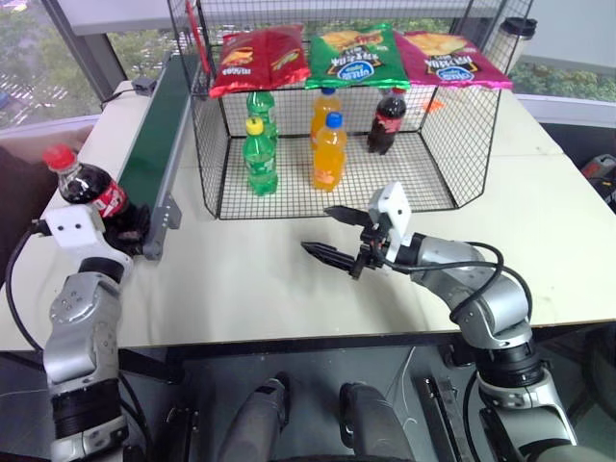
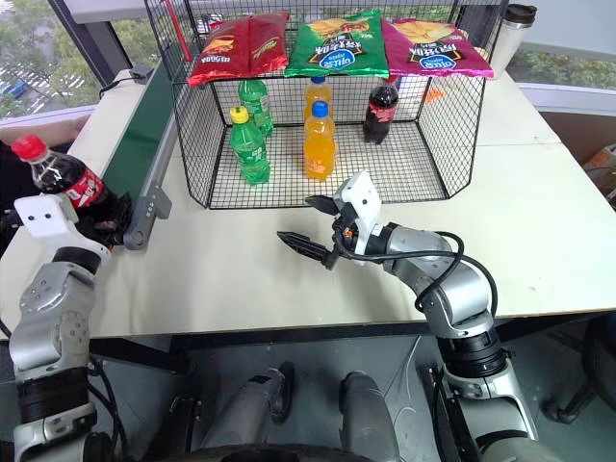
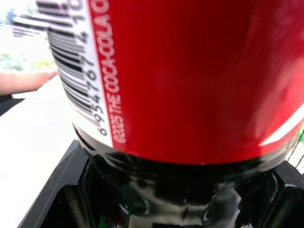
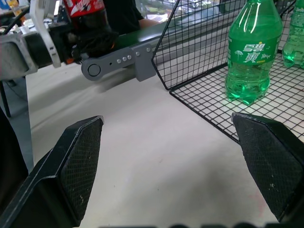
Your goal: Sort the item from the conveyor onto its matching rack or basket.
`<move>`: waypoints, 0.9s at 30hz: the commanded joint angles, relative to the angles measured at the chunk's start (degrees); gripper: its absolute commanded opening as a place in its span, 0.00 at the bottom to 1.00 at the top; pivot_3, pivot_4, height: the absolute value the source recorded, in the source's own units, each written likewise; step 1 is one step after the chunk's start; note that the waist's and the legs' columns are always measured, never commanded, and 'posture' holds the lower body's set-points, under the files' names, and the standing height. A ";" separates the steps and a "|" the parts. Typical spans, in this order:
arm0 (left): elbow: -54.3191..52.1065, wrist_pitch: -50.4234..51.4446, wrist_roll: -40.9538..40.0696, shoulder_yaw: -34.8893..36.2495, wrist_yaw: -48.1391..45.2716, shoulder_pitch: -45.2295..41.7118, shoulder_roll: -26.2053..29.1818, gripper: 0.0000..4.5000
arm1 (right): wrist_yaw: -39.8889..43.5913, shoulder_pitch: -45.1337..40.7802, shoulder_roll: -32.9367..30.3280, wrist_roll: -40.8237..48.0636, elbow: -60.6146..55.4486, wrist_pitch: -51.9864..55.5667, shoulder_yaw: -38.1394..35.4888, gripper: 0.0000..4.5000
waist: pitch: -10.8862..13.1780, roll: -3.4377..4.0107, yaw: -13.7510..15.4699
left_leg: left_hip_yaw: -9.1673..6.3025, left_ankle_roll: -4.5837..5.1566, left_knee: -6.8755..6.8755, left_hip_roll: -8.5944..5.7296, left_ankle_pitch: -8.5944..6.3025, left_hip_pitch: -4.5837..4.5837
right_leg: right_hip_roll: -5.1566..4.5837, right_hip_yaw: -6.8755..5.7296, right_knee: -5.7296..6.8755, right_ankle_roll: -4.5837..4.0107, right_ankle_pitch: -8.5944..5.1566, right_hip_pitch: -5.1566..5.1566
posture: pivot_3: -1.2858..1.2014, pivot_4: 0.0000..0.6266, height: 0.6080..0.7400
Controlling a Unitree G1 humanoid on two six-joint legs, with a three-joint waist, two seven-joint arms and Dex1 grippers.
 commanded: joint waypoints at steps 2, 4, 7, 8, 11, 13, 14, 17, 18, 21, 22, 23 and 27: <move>-2.61 0.39 -2.56 -1.14 -4.05 -4.53 3.13 0.67 | -1.27 -2.33 0.50 3.75 -3.11 1.90 -2.88 1.00 | 0.00 0.00 0.00 | 0.00 0.00 -0.01 0.00 0.00 -0.01 | 0.00 0.00 0.00 0.00 0.00 -0.01 | 0.52 0.24 0.98; -3.12 1.09 -3.05 -4.47 -8.14 -5.49 4.20 0.67 | -1.92 -3.79 0.59 5.34 -3.29 3.05 -4.09 1.00 | 0.00 0.00 0.03 | 0.01 0.00 -0.01 -0.01 0.00 -0.01 | 0.02 0.00 0.00 -0.01 0.01 -0.02 | 0.52 0.24 0.98; -3.52 0.93 -2.46 -10.44 -15.30 -5.82 6.17 0.67 | -2.89 -5.93 0.66 6.89 -3.23 3.93 -5.40 1.00 | 0.00 0.00 0.05 | 0.04 0.00 -0.01 -0.03 0.00 -0.01 | 0.04 0.00 -0.02 -0.01 0.01 0.00 | 0.52 0.24 0.98; -2.99 0.16 -1.92 -12.20 -17.16 -6.17 6.47 0.67 | -3.26 -6.75 0.67 7.33 -3.14 4.22 -5.81 1.00 | 0.00 0.00 0.01 | 0.04 0.00 -0.03 -0.03 0.00 -0.01 | 0.02 0.00 -0.07 -0.01 0.01 0.01 | 0.52 0.24 0.98; -2.76 -0.96 -0.92 -18.11 -22.75 -7.21 6.78 0.67 | -4.32 -8.83 0.59 9.02 -3.28 5.28 -7.12 1.00 | 0.01 0.01 -0.04 | 0.04 0.00 -0.08 -0.02 0.00 -0.04 | 0.00 0.01 -0.16 -0.01 0.01 0.00 | 0.52 0.24 0.98; -3.02 -1.54 -0.22 -22.19 -26.33 -7.67 6.56 0.67 | -5.02 -9.80 0.51 10.04 -3.58 5.96 -7.77 1.00 | 0.01 0.01 -0.04 | 0.03 0.00 -0.11 -0.01 0.00 -0.06 | 0.00 0.01 -0.19 -0.01 0.01 -0.02 | 0.52 0.24 0.98; -3.01 -1.85 0.08 -23.91 -27.90 -7.88 6.41 0.67 | -5.23 -10.09 0.42 10.32 -3.75 6.21 -7.93 1.00 | 0.01 0.02 -0.03 | 0.04 0.01 -0.12 -0.01 0.00 -0.05 | 0.00 0.01 -0.20 -0.01 0.01 -0.03 | 0.52 0.24 0.98; -1.52 -3.78 1.66 -28.06 -31.03 -9.31 5.23 0.67 | -5.62 -10.35 0.01 11.06 -4.29 6.74 -8.03 1.00 | 0.02 0.02 -0.07 | 0.04 0.01 -0.15 -0.01 0.00 -0.06 | -0.01 0.01 -0.22 -0.01 0.01 -0.03 | 0.52 0.24 0.98; -0.90 -4.51 2.20 -29.00 -31.68 -9.80 4.87 0.67 | -5.74 -10.33 -0.10 11.24 -4.42 6.81 -8.01 1.00 | 0.02 0.02 -0.03 | 0.03 0.01 -0.15 0.00 0.00 -0.06 | -0.01 0.01 -0.23 -0.01 0.01 -0.03 | 0.52 0.24 0.98; 1.19 -6.45 3.49 -30.90 -32.63 -11.43 2.97 0.67 | -6.36 -9.98 -0.31 11.65 -5.02 7.17 -8.16 1.00 | 0.02 0.03 -0.04 | 0.04 0.01 -0.15 0.00 0.00 -0.06 | -0.01 0.01 -0.23 -0.02 0.01 -0.02 | 0.52 0.24 0.98; 1.92 -7.16 3.91 -31.55 -32.83 -11.90 2.15 0.67 | -6.62 -9.82 -0.39 11.84 -5.26 7.34 -8.26 1.00 | 0.02 0.03 -0.05 | 0.03 0.02 -0.15 0.00 0.00 -0.06 | -0.01 0.01 -0.23 -0.01 0.01 -0.02 | 0.52 0.24 0.98; 2.79 -7.80 4.36 -32.49 -33.20 -12.33 1.22 0.67 | -6.84 -9.61 -0.52 12.00 -5.56 7.44 -8.34 1.00 | 0.02 0.03 -0.05 | 0.02 0.02 -0.15 0.00 0.00 -0.06 | -0.01 0.01 -0.24 -0.01 0.01 -0.02 | 0.52 0.24 0.98; 4.77 -9.48 5.72 -34.31 -34.41 -13.13 -0.97 0.67 | -7.37 -9.15 -0.92 12.71 -6.31 7.74 -8.41 1.00 | 0.02 0.03 -0.02 | 0.03 0.03 -0.15 -0.01 0.00 -0.08 | -0.01 0.00 -0.29 0.00 0.02 -0.01 | 0.52 0.24 0.98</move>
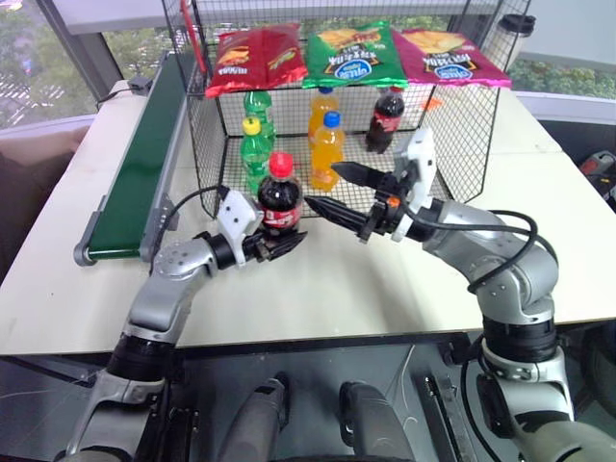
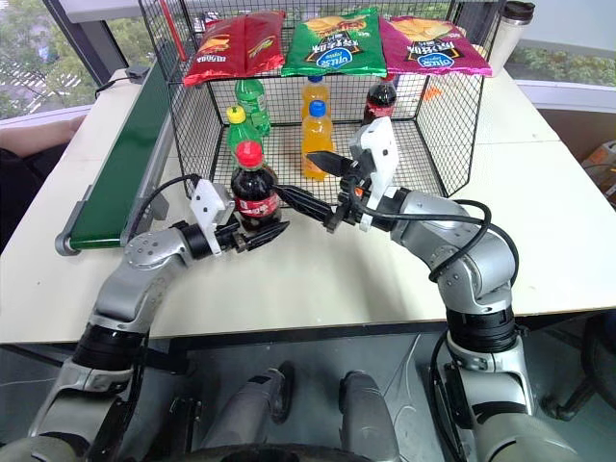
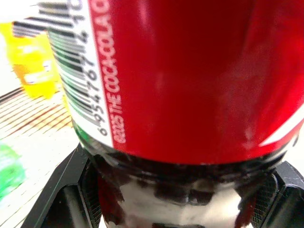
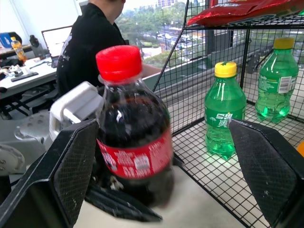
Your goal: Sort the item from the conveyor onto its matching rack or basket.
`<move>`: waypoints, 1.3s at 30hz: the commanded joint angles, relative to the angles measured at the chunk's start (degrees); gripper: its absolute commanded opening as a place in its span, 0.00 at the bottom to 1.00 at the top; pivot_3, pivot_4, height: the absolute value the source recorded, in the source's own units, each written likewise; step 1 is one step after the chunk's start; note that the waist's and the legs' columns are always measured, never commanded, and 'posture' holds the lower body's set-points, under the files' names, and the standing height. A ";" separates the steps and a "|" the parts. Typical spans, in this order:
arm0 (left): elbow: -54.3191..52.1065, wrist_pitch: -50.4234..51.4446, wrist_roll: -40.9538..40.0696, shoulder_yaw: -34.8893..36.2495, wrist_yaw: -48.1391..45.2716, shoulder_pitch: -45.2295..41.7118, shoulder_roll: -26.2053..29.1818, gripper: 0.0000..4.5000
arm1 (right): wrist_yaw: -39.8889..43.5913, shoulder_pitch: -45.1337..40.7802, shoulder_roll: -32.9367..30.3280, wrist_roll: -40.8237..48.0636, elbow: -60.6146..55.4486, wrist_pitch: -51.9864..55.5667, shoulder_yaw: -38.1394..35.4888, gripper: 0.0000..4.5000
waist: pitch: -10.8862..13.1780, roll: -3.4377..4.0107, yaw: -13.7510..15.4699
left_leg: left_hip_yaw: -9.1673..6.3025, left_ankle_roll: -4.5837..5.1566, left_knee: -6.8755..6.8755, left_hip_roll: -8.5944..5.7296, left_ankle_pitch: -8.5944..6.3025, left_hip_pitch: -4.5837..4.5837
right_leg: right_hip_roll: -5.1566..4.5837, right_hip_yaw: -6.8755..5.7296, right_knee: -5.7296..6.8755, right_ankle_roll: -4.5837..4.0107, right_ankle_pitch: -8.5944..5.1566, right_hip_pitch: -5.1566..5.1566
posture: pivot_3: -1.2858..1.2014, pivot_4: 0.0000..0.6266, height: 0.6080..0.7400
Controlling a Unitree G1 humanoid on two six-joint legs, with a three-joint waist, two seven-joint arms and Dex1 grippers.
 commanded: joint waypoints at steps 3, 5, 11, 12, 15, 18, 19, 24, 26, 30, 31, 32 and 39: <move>0.38 -4.18 1.43 -1.72 -2.01 -2.15 -1.85 0.67 | -0.57 0.09 -0.55 2.00 -3.36 -0.23 -1.55 1.00 | 0.00 0.00 -0.01 | 0.00 0.03 0.00 0.00 0.00 0.00 | 0.01 0.00 -0.02 0.01 0.00 0.00 | 0.52 0.24 0.98; 0.90 -4.73 1.89 -2.29 -2.28 -2.47 -2.64 0.67 | -0.75 0.18 -0.59 2.36 -3.72 -0.05 -1.46 1.00 | 0.00 0.00 0.00 | 0.00 0.03 0.00 0.00 0.00 0.00 | 0.01 0.00 -0.02 0.01 0.01 0.00 | 0.52 0.24 0.98; 2.06 -5.71 2.94 -3.55 -3.17 -3.71 -5.03 0.67 | -0.89 -0.05 -0.91 2.98 -4.17 0.54 -0.96 1.00 | 0.00 0.00 0.01 | 0.00 0.03 0.03 0.00 0.00 0.01 | 0.03 -0.02 -0.02 0.01 0.01 0.03 | 0.52 0.24 0.98; 1.95 -5.72 2.99 -3.57 -3.28 -3.70 -5.14 0.67 | -0.93 -0.08 -0.97 3.00 -4.17 0.58 -0.88 1.00 | 0.00 0.00 0.00 | 0.00 0.03 0.03 -0.01 0.00 0.01 | 0.03 -0.01 -0.02 0.02 0.01 0.03 | 0.52 0.24 0.98; 1.71 -5.76 3.01 -3.65 -3.30 -3.68 -5.32 0.67 | -0.85 -0.04 -1.23 2.77 -4.08 0.57 -0.59 1.00 | 0.00 0.00 -0.02 | 0.00 0.11 0.03 -0.01 0.05 0.01 | 0.05 -0.02 -0.01 0.02 0.01 0.03 | 0.52 0.24 0.98; 1.41 -5.61 3.00 -3.63 -3.17 -3.47 -5.57 0.67 | -0.96 0.24 -1.00 2.54 -3.87 0.16 -0.29 0.80 | 0.00 0.00 -0.03 | 0.00 0.12 0.03 -0.01 0.06 0.02 | 0.05 -0.02 0.01 0.02 0.01 0.03 | 0.52 0.24 0.98; 1.35 -5.64 3.05 -3.66 -3.16 -3.33 -5.59 0.67 | -0.95 0.35 -0.92 2.54 -3.83 0.05 -0.22 0.69 | 0.00 0.00 -0.03 | 0.00 0.12 0.03 -0.01 0.06 0.02 | 0.05 -0.02 0.01 0.01 0.01 0.03 | 0.52 0.24 0.98; 1.34 -4.73 2.72 -3.28 -2.40 -3.55 -6.02 0.67 | -0.64 0.68 -1.11 2.56 -3.72 -0.34 -0.03 0.25 | 0.00 0.00 0.00 | 0.00 0.11 0.04 -0.01 0.05 0.02 | 0.06 -0.02 0.01 0.02 0.01 0.04 | 0.52 0.24 0.98; 1.29 -3.43 2.22 -2.82 -1.61 -3.91 -6.45 0.67 | -0.45 0.80 -1.33 2.58 -3.79 -0.31 0.15 0.25 | 0.00 0.00 0.05 | 0.00 0.12 0.06 -0.02 0.06 0.02 | 0.06 -0.02 0.01 0.02 0.01 0.04 | 0.52 0.24 0.98; 1.23 -2.86 2.04 -2.35 -1.41 -4.25 -6.83 0.67 | -0.53 0.79 -1.49 2.52 -3.78 -0.17 0.15 0.25 | 0.00 0.00 0.02 | 0.00 0.13 0.07 -0.03 0.06 0.02 | 0.07 -0.03 0.01 0.02 0.02 0.06 | 0.52 0.24 0.98; 1.32 -2.97 2.02 -2.21 -1.42 -4.33 -6.91 0.67 | -0.62 0.75 -1.48 2.47 -3.76 -0.12 0.11 0.25 | 0.00 0.00 0.02 | 0.00 0.13 0.07 -0.02 0.06 0.02 | 0.07 -0.03 0.01 0.02 0.01 0.06 | 0.52 0.24 0.98; 1.37 -3.06 2.02 -2.12 -1.44 -4.37 -6.97 0.67 | -0.67 0.73 -1.47 2.44 -3.76 -0.09 0.08 0.25 | 0.00 0.00 0.02 | 0.00 0.12 0.07 -0.02 0.06 0.02 | 0.07 -0.03 0.01 0.02 0.01 0.06 | 0.52 0.24 0.98; 1.09 -1.70 -0.14 -1.79 -4.43 -3.80 -6.24 0.99 | -1.59 0.86 -1.41 1.33 -3.14 -0.62 0.15 0.25 | 0.00 0.00 0.01 | 0.00 0.13 0.08 -0.02 0.06 0.03 | 0.07 -0.03 0.02 0.02 0.01 0.06 | 0.52 0.24 0.98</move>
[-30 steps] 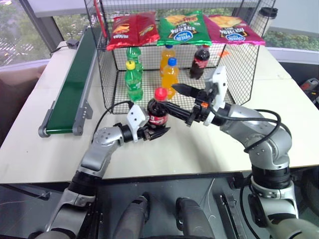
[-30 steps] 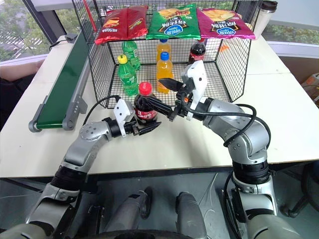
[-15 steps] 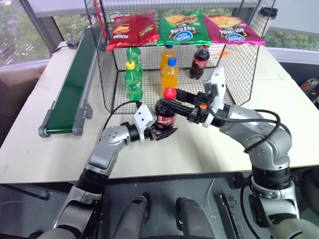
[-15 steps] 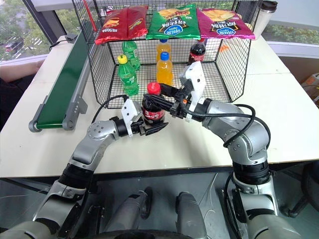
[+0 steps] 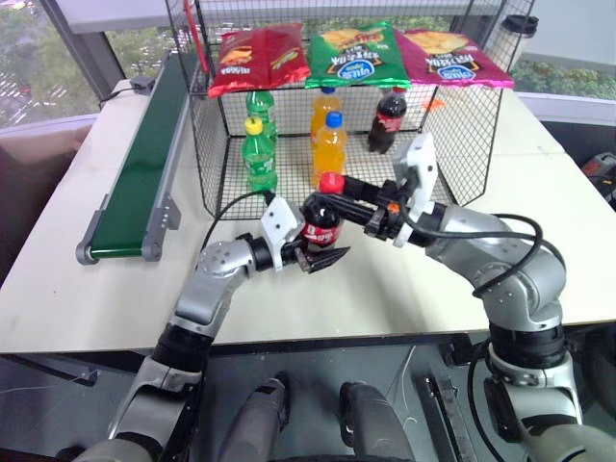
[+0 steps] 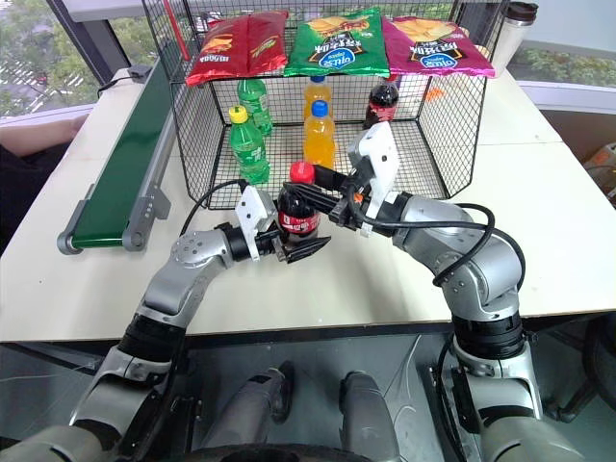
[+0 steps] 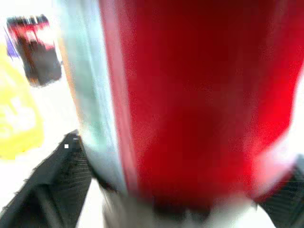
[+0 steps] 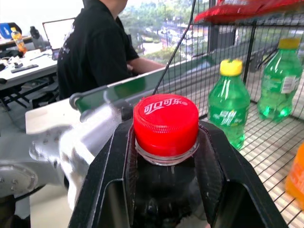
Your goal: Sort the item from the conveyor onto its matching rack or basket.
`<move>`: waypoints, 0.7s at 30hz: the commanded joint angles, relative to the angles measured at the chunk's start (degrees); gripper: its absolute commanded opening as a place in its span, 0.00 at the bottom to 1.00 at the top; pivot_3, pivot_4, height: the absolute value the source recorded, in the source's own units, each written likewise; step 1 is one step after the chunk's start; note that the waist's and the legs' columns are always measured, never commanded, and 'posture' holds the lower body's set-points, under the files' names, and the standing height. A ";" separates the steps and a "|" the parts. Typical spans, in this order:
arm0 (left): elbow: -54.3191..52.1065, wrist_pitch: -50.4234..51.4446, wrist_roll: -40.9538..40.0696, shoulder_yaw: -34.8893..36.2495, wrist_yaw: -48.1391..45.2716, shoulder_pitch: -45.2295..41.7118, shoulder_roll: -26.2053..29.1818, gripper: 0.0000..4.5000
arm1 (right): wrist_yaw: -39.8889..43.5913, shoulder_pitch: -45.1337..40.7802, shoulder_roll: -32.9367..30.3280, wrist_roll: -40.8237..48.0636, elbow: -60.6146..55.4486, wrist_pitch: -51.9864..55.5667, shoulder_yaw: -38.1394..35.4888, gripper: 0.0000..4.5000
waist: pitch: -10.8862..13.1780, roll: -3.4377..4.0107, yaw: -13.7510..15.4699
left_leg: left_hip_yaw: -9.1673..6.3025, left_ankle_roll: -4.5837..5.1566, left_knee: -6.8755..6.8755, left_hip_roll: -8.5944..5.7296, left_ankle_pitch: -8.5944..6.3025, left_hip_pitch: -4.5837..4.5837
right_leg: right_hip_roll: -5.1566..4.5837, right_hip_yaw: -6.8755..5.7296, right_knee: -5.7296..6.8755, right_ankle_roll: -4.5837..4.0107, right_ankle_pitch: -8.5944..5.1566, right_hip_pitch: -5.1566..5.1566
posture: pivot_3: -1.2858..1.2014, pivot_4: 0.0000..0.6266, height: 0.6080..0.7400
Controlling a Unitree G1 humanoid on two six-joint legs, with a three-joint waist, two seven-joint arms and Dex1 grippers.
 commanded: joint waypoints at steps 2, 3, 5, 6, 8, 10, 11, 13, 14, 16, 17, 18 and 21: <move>-2.32 0.27 -0.33 1.37 1.02 0.29 0.60 0.99 | -0.84 -1.16 0.38 -0.08 -0.53 -1.81 -1.88 0.25 | 0.00 0.00 -0.02 | 0.00 0.01 0.00 0.00 0.00 0.00 | 0.01 0.00 0.00 0.00 0.00 0.00 | 0.52 0.24 0.98; -2.43 0.22 0.27 1.51 1.81 0.48 0.79 0.99 | -1.58 -1.41 0.60 -0.75 0.03 -2.38 -2.11 0.25 | 0.00 0.00 -0.01 | 0.00 0.01 0.00 0.00 0.00 0.00 | 0.01 0.00 0.01 0.00 0.00 0.00 | 0.52 0.24 0.98; -3.61 1.27 -0.06 2.03 2.30 1.40 1.42 0.99 | -3.18 -2.31 0.78 -2.71 2.07 -3.87 -2.77 0.25 | 0.00 0.00 0.02 | 0.00 0.01 0.01 0.00 0.01 0.01 | 0.01 0.00 0.05 0.01 0.00 0.00 | 0.52 0.24 0.98; -5.18 2.61 -1.08 2.49 2.02 2.46 2.06 0.99 | -4.45 -3.23 0.73 -4.52 4.00 -5.18 -3.28 0.25 | 0.00 0.00 -0.09 | 0.00 0.01 0.02 0.00 0.01 0.01 | 0.00 0.00 0.05 0.01 0.00 0.00 | 0.52 0.24 0.98; -8.17 4.81 -2.37 3.30 2.33 4.57 3.10 0.99 | -6.44 -5.10 0.72 -7.02 7.59 -7.17 -4.39 0.25 | 0.00 0.01 -0.17 | 0.04 0.01 0.02 0.00 0.01 0.04 | 0.01 0.02 0.08 0.00 0.00 0.00 | 0.52 0.24 0.98; -11.21 6.45 -3.08 3.89 2.68 7.34 4.40 0.99 | -7.89 -7.49 0.37 -9.21 11.69 -8.97 -5.49 0.25 | 0.01 0.03 -0.10 | 0.04 0.01 0.03 0.00 0.01 0.05 | 0.02 0.03 0.12 -0.01 0.00 -0.02 | 0.52 0.24 0.98; -12.45 7.03 -3.23 4.26 3.08 8.59 4.81 0.99 | -8.11 -8.55 0.03 -10.21 13.59 -9.76 -5.74 0.25 | 0.01 0.03 -0.10 | 0.06 0.01 0.02 0.00 0.01 0.05 | 0.02 0.03 0.13 -0.01 0.00 -0.02 | 0.52 0.24 0.98; -14.79 9.05 -4.60 5.31 4.01 10.36 5.14 0.99 | -9.19 -10.63 -0.35 -12.54 17.27 -11.44 -6.20 0.25 | 0.02 0.04 0.00 | 0.06 0.01 0.02 0.00 0.01 0.05 | 0.01 0.04 0.14 -0.01 0.00 -0.03 | 0.52 0.24 0.98; -15.67 9.98 -5.20 5.94 4.86 10.88 5.02 0.99 | -9.76 -11.66 -0.27 -13.24 19.07 -12.14 -6.63 0.25 | 0.02 0.04 -0.03 | 0.05 0.00 0.02 0.00 0.01 0.05 | 0.02 0.03 0.13 -0.01 -0.01 -0.04 | 0.52 0.24 0.98; -16.70 11.10 -5.67 6.58 6.30 11.29 4.76 0.99 | -10.17 -12.86 -0.05 -14.11 21.62 -13.44 -7.20 0.25 | 0.02 0.04 0.06 | 0.05 0.00 0.02 0.00 0.01 0.04 | 0.02 0.03 0.14 -0.01 -0.01 -0.03 | 0.52 0.24 0.98; -17.16 11.36 -5.49 6.90 7.49 11.52 4.40 0.99 | -11.37 -13.68 0.47 -14.99 24.28 -15.06 -7.98 0.25 | 0.02 0.04 0.03 | 0.04 0.00 0.02 0.00 0.00 0.04 | 0.02 0.03 0.13 -0.01 -0.01 -0.03 | 0.52 0.24 0.98; -17.50 11.48 -5.11 7.21 8.95 11.76 3.97 0.99 | -12.74 -14.52 0.92 -16.15 27.36 -16.86 -8.64 0.25 | 0.02 0.04 0.00 | 0.04 0.00 0.02 0.00 0.00 0.05 | 0.02 0.03 0.14 -0.01 -0.01 -0.03 | 0.52 0.24 0.98; -17.73 10.97 -4.03 8.00 13.02 12.34 2.39 0.99 | -14.71 -16.63 1.49 -19.54 35.54 -22.54 -9.11 0.25 | 0.02 0.04 0.06 | 0.08 0.01 0.02 -0.01 0.01 0.08 | 0.02 0.04 0.16 -0.01 0.00 -0.01 | 0.52 0.24 0.98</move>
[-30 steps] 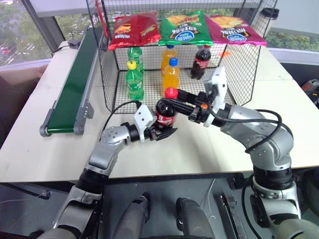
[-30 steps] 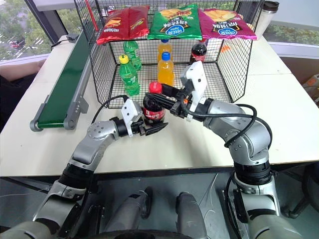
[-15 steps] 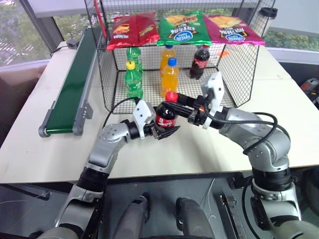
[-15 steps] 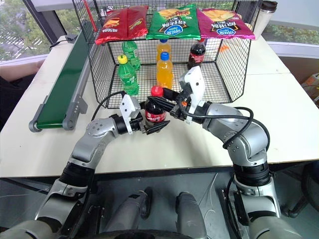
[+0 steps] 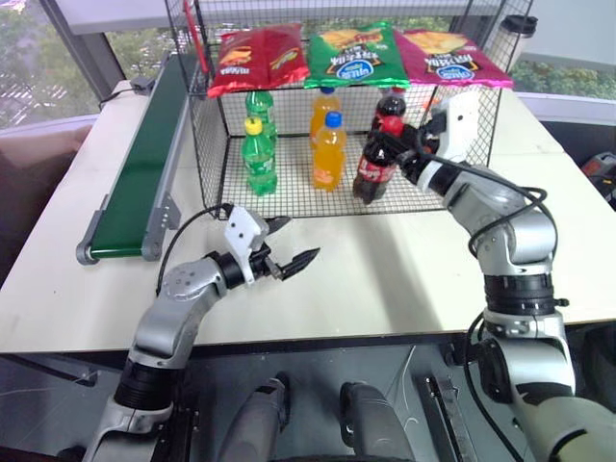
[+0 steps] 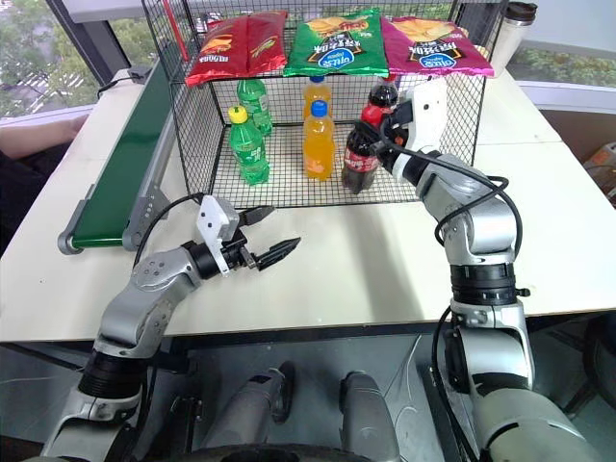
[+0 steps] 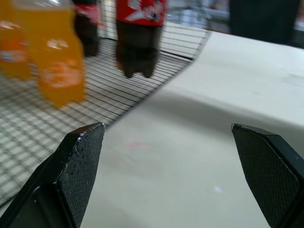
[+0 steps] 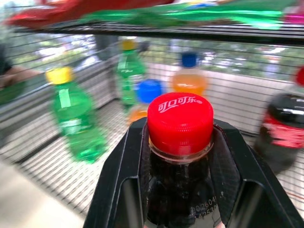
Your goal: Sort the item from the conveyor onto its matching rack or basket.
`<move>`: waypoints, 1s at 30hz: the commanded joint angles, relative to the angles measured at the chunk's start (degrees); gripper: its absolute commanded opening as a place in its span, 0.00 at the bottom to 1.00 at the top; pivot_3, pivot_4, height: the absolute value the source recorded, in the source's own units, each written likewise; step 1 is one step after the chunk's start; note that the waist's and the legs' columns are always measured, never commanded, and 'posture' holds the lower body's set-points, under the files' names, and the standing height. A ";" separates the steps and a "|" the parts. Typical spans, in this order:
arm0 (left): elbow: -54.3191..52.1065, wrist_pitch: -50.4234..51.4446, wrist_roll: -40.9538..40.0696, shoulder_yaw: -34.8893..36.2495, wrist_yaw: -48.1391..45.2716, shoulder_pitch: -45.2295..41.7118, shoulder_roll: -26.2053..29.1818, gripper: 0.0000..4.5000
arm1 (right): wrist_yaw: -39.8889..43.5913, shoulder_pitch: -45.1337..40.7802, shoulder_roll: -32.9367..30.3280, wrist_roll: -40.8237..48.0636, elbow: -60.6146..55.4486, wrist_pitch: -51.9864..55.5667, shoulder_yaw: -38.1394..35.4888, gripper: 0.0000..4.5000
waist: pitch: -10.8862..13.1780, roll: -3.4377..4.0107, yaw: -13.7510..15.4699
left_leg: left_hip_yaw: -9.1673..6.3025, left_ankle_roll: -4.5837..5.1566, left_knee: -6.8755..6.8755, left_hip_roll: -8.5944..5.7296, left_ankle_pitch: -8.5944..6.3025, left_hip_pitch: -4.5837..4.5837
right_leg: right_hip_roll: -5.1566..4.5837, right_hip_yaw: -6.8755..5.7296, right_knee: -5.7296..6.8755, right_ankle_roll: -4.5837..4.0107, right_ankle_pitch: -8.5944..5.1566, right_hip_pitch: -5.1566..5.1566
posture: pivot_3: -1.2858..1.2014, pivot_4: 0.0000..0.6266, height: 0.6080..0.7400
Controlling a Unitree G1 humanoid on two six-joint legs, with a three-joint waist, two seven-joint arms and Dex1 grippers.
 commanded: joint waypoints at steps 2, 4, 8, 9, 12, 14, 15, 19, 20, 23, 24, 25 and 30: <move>-2.52 -1.26 1.26 1.66 5.06 1.31 -1.56 0.99 | -3.13 -5.15 -0.07 -4.36 9.33 -9.71 -3.04 0.25 | 0.00 0.01 0.06 | 0.00 0.01 0.01 -0.01 0.01 0.00 | 0.01 0.00 0.03 0.01 0.00 0.00 | 0.52 0.24 0.98; -3.05 -1.46 1.79 1.52 6.17 2.21 -1.84 0.99 | -3.95 -6.59 -0.07 -5.58 13.62 -12.56 -3.57 0.25 | 0.01 0.01 0.01 | 0.06 0.02 0.00 -0.01 0.02 0.00 | 0.01 0.02 0.04 0.05 0.02 -0.02 | 0.52 0.24 0.98; -3.43 -1.58 2.02 1.42 7.02 2.85 -1.77 0.99 | -3.62 -7.83 0.10 -7.10 18.68 -16.36 -3.50 0.25 | 0.02 0.04 -0.15 | 0.09 0.04 -0.01 0.00 0.03 0.00 | 0.02 0.05 0.09 0.17 0.09 -0.05 | 0.52 0.24 0.98; -3.46 -1.61 2.01 1.43 7.11 2.91 -1.73 0.99 | -3.51 -8.03 0.18 -7.34 19.41 -16.95 -3.52 0.25 | 0.02 0.04 -0.15 | 0.10 0.04 0.00 0.00 0.03 0.02 | 0.02 0.06 0.13 0.16 0.09 -0.05 | 0.52 0.24 0.98; -3.27 -1.84 2.24 1.41 7.45 2.87 -1.67 0.99 | -3.28 -8.85 0.32 -8.00 21.89 -18.69 -3.56 0.25 | 0.02 0.04 -0.12 | 0.09 0.03 0.00 0.01 0.03 0.05 | 0.02 0.06 0.19 0.01 0.00 -0.05 | 0.52 0.24 0.98; -3.15 -2.03 2.48 1.33 7.68 2.90 -1.72 0.99 | -3.13 -9.32 0.43 -8.31 23.15 -19.48 -3.65 0.25 | 0.02 0.04 -0.12 | 0.10 0.03 0.01 0.01 0.03 0.05 | 0.02 0.07 0.19 0.01 0.00 -0.05 | 0.52 0.24 0.98; -3.14 -2.07 2.51 1.32 7.71 2.93 -1.73 0.99 | -3.06 -9.47 0.48 -8.39 23.52 -19.75 -3.68 0.25 | 0.02 0.04 -0.12 | 0.10 0.04 0.01 0.00 0.03 0.05 | 0.02 0.07 0.19 0.01 0.00 -0.05 | 0.52 0.24 0.98; -3.00 -2.34 2.78 1.01 8.00 3.03 -1.84 1.00 | -2.75 -9.97 0.54 -8.74 25.06 -20.81 -3.75 0.53 | 0.02 0.04 -0.11 | 0.10 0.04 0.01 0.00 0.03 0.05 | 0.02 0.08 0.19 0.02 0.00 -0.05 | 0.52 0.24 0.98; -2.88 -2.48 2.96 0.94 8.06 3.00 -1.83 1.00 | -2.59 -9.97 0.52 -8.86 25.22 -20.96 -3.70 0.63 | 0.02 0.04 -0.11 | 0.10 0.04 0.01 0.00 0.03 0.05 | 0.02 0.08 0.19 0.02 0.00 -0.05 | 0.52 0.24 0.98; -2.75 -2.61 3.19 0.85 8.10 2.95 -1.84 1.00 | -2.45 -10.00 0.49 -9.07 25.56 -21.20 -3.69 0.97 | 0.02 0.04 -0.12 | 0.10 0.03 0.02 0.00 0.03 0.07 | 0.03 0.08 0.20 0.01 0.00 -0.04 | 0.52 0.24 0.98; -2.76 -2.60 3.20 0.86 8.09 2.95 -1.86 1.00 | -2.46 -10.01 0.48 -9.13 25.62 -21.23 -3.70 0.99 | 0.02 0.04 -0.12 | 0.10 0.03 0.02 0.00 0.03 0.07 | 0.03 0.08 0.21 0.01 0.00 -0.03 | 0.52 0.24 0.98; -2.73 -2.60 3.24 0.84 8.10 2.96 -1.88 1.00 | -2.35 -9.95 0.45 -9.14 25.52 -21.15 -3.67 0.99 | 0.02 0.04 -0.11 | 0.10 0.03 0.02 0.00 0.03 0.08 | 0.03 0.08 0.22 0.01 0.00 -0.03 | 0.52 0.24 0.98; -2.82 -2.68 3.53 0.80 8.08 3.35 -1.92 1.00 | -2.17 -9.00 -0.01 -9.24 23.20 -19.88 -3.51 0.99 | 0.02 0.04 -0.11 | 0.10 0.03 0.03 0.00 0.03 0.08 | 0.03 0.08 0.22 0.00 0.00 -0.03 | 0.52 0.24 0.98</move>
